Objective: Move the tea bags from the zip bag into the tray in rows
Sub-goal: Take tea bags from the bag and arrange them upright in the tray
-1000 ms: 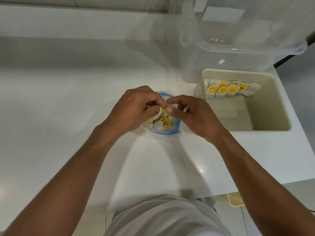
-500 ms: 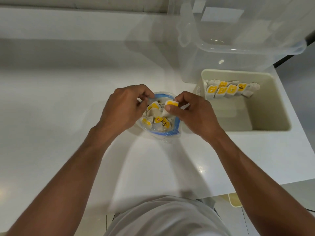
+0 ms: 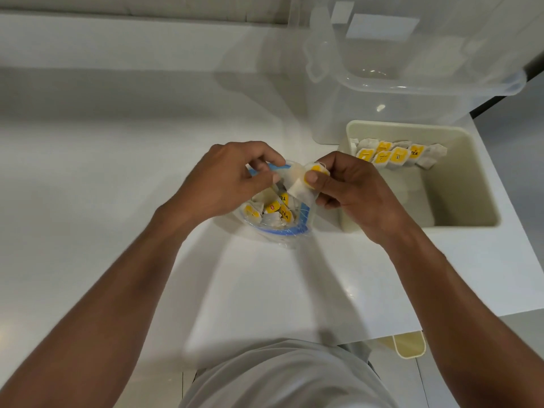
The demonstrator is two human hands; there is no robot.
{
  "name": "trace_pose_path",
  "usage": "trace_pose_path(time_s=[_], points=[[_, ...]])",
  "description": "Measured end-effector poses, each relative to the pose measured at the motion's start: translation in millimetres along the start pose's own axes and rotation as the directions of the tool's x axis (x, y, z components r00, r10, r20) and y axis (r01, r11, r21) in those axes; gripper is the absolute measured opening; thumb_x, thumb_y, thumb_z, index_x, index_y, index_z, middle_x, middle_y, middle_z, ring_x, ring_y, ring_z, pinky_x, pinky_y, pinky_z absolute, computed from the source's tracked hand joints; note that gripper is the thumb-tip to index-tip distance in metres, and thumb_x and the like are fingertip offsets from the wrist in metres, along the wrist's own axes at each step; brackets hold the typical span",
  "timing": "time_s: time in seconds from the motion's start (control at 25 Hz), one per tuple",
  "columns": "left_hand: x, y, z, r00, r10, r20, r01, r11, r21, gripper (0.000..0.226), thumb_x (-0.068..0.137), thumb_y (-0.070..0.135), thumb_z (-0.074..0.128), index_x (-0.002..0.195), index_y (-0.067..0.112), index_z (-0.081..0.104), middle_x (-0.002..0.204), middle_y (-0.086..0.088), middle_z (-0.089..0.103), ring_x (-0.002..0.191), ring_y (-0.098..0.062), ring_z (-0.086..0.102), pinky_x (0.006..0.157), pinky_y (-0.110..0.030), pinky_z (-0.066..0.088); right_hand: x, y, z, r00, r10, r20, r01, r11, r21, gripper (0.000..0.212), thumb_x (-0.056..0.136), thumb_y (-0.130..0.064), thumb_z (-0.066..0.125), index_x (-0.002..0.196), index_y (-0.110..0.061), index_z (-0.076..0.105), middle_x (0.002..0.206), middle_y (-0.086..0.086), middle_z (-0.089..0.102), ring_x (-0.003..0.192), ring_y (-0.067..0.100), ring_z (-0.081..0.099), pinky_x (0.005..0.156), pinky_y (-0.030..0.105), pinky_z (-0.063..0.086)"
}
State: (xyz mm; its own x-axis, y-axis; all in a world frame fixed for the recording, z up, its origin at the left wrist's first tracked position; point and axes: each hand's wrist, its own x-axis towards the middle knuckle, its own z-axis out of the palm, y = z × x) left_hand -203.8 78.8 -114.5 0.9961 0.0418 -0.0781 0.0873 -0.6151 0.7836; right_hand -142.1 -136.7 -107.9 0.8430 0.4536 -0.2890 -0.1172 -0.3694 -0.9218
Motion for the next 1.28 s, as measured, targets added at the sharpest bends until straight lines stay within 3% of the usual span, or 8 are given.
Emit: trace_pose_path(time_s=[0.24,0.48,0.6,0.68,0.76,0.92,1.12,1.28], points=[[5,5,11,0.984,-0.022,0.175,0.087,0.922,-0.376,0.019,0.095,0.020,0.068,0.113,0.021,0.072,0.079,-0.002,0.072,0.061,-0.017,0.061,0.068,-0.032,0.055,-4,0,3,0.997,-0.001,0.081,0.004,0.999,-0.032,0.007,0.089,-0.024,0.069,0.085,-0.019,0.065,0.070,-0.002,0.064,0.065,0.009,0.060,0.063,0.027,0.050],[6,10,5,0.987,-0.149,0.058,0.160,0.900,-0.406,0.012,0.087,0.028,0.076,0.090,0.016,0.074,0.078,-0.005,0.074,0.069,-0.011,0.068,0.065,-0.030,0.051,-2,0,-1,1.000,0.022,-0.005,-0.022,1.000,-0.001,0.017,0.087,-0.018,0.072,0.104,-0.018,0.067,0.071,0.001,0.068,0.062,0.011,0.065,0.062,0.026,0.055],[6,3,2,0.985,-0.155,-0.079,0.140,0.976,-0.168,0.017,0.076,0.037,0.083,0.078,0.025,0.070,0.071,0.005,0.066,0.063,-0.007,0.060,0.065,-0.030,0.049,-3,3,-1,0.999,0.044,0.017,-0.043,0.997,-0.070,0.026,0.085,-0.019,0.075,0.108,-0.016,0.063,0.074,0.001,0.071,0.069,0.016,0.069,0.069,0.033,0.059],[7,1,-2,0.989,-0.119,-0.089,0.113,0.991,-0.069,0.015,0.077,0.022,0.079,0.081,0.029,0.067,0.075,0.006,0.062,0.062,-0.007,0.058,0.066,-0.032,0.049,-4,3,0,0.998,0.054,0.012,-0.052,0.991,-0.120,0.021,0.083,-0.018,0.077,0.098,-0.013,0.063,0.077,0.003,0.072,0.072,0.017,0.071,0.073,0.038,0.060],[8,0,-9,0.992,-0.119,-0.050,0.110,0.983,-0.148,0.028,0.077,0.012,0.076,0.092,0.033,0.065,0.081,0.006,0.063,0.063,-0.011,0.062,0.066,-0.035,0.053,-5,4,-2,0.998,0.057,-0.011,-0.058,0.986,-0.156,0.016,0.083,-0.021,0.077,0.091,-0.013,0.066,0.076,0.004,0.073,0.073,0.018,0.071,0.076,0.042,0.060],[15,-8,-18,0.983,-0.169,-0.073,0.149,0.963,-0.225,0.033,0.078,0.017,0.079,0.103,0.037,0.069,0.084,0.008,0.069,0.070,-0.009,0.063,0.067,-0.028,0.046,-7,-5,-9,0.999,0.014,-0.040,-0.024,0.963,-0.270,0.005,0.086,-0.025,0.074,0.089,-0.021,0.073,0.076,-0.002,0.073,0.074,0.015,0.070,0.080,0.042,0.060],[19,1,-16,0.984,-0.173,-0.047,0.150,0.939,-0.309,0.013,0.088,0.018,0.074,0.095,0.028,0.076,0.083,0.008,0.073,0.075,-0.007,0.064,0.067,-0.025,0.050,-14,-47,-15,0.983,-0.052,0.176,-0.005,0.951,0.310,0.008,0.074,-0.018,0.075,0.078,-0.025,0.075,0.072,-0.004,0.070,0.062,0.009,0.067,0.058,0.021,0.054],[16,23,-13,0.985,-0.156,0.076,0.173,0.847,-0.503,0.009,0.091,0.015,0.071,0.098,0.017,0.075,0.088,-0.009,0.075,0.073,-0.012,0.065,0.064,-0.021,0.053,9,-37,-4,0.999,-0.040,-0.034,0.035,0.990,-0.134,0.007,0.081,-0.016,0.077,0.083,-0.020,0.072,0.063,-0.005,0.069,0.058,0.004,0.062,0.059,0.021,0.047]])
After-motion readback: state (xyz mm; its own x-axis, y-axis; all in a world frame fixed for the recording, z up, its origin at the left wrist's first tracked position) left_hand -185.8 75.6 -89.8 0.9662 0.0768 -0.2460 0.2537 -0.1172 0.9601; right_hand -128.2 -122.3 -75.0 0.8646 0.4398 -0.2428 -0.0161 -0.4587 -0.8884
